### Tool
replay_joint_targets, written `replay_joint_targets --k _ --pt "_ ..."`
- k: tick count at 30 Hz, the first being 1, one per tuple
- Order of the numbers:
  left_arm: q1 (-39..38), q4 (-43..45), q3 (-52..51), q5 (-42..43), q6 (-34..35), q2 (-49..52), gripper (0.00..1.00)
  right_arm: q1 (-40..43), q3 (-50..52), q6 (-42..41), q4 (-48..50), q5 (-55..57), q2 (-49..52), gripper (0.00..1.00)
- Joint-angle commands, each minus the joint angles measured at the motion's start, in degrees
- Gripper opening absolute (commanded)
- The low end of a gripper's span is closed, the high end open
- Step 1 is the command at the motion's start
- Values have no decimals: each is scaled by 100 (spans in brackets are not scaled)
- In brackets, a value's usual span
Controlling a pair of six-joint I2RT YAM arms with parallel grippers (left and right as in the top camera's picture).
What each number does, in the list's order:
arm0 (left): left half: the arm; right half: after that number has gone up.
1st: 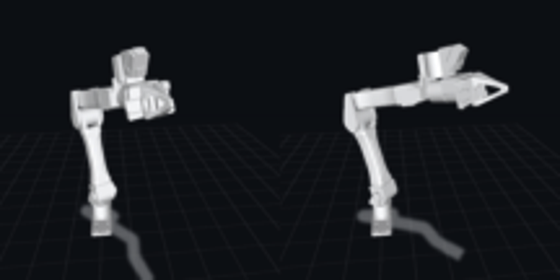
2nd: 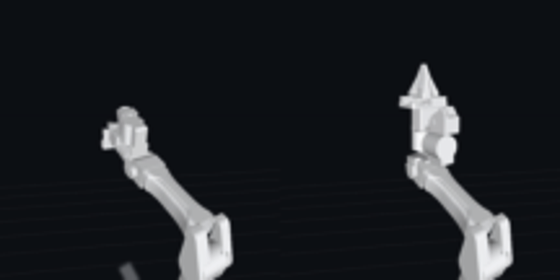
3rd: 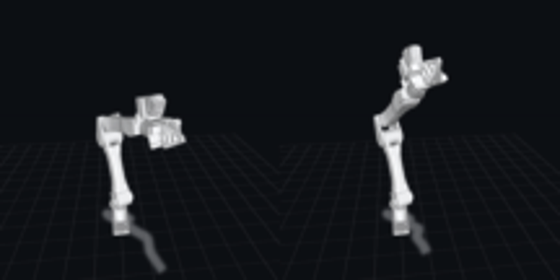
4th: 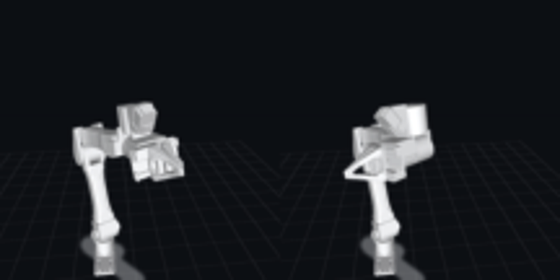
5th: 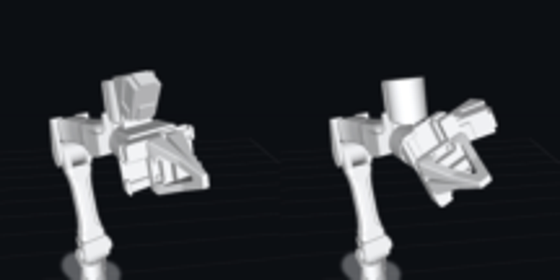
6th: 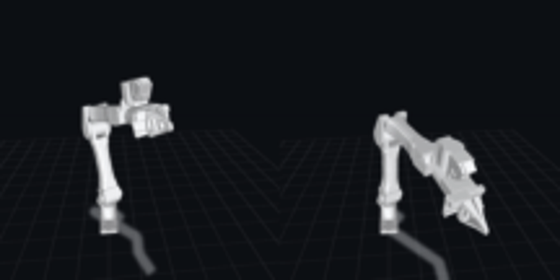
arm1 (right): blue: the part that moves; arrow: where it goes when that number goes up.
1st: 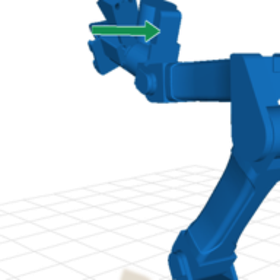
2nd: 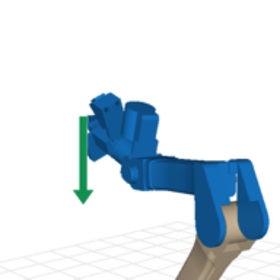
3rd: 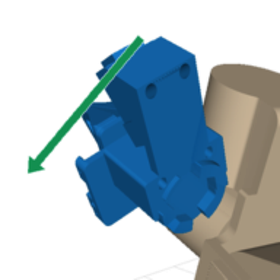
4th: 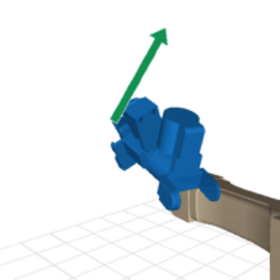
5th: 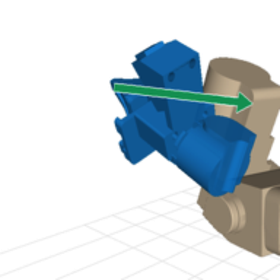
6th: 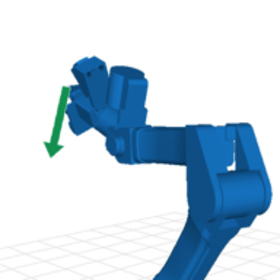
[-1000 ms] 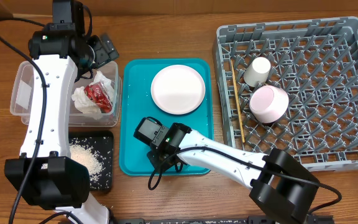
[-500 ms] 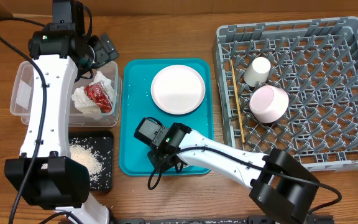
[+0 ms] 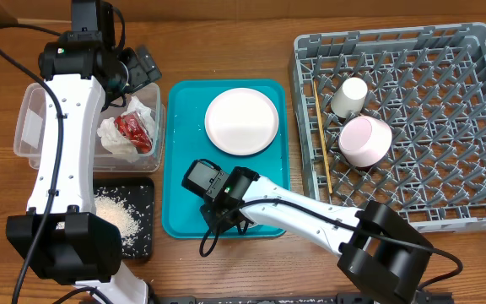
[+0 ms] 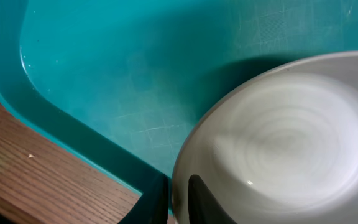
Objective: Sort waste into correct bins and load items into the dishwasher
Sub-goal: 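Lower the right gripper and grasp the small white bowl's rim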
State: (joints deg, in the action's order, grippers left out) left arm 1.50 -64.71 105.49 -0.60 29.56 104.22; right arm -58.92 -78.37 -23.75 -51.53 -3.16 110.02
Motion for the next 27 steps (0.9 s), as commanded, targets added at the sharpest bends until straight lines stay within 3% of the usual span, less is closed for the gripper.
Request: replay_joint_targets --k 1,4,8,27 --pt "-35 24 83 22 -66 -79 100 -22 66 -37 22 31 105 14" --pt "-35 22 83 22 -68 -79 100 -20 79 -35 20 31 122 14" --pt "-35 24 83 22 -68 -79 100 -20 79 -76 22 28 122 6" --pt "-35 22 83 22 -66 -79 100 -11 -487 44 -538 -2 50 4"
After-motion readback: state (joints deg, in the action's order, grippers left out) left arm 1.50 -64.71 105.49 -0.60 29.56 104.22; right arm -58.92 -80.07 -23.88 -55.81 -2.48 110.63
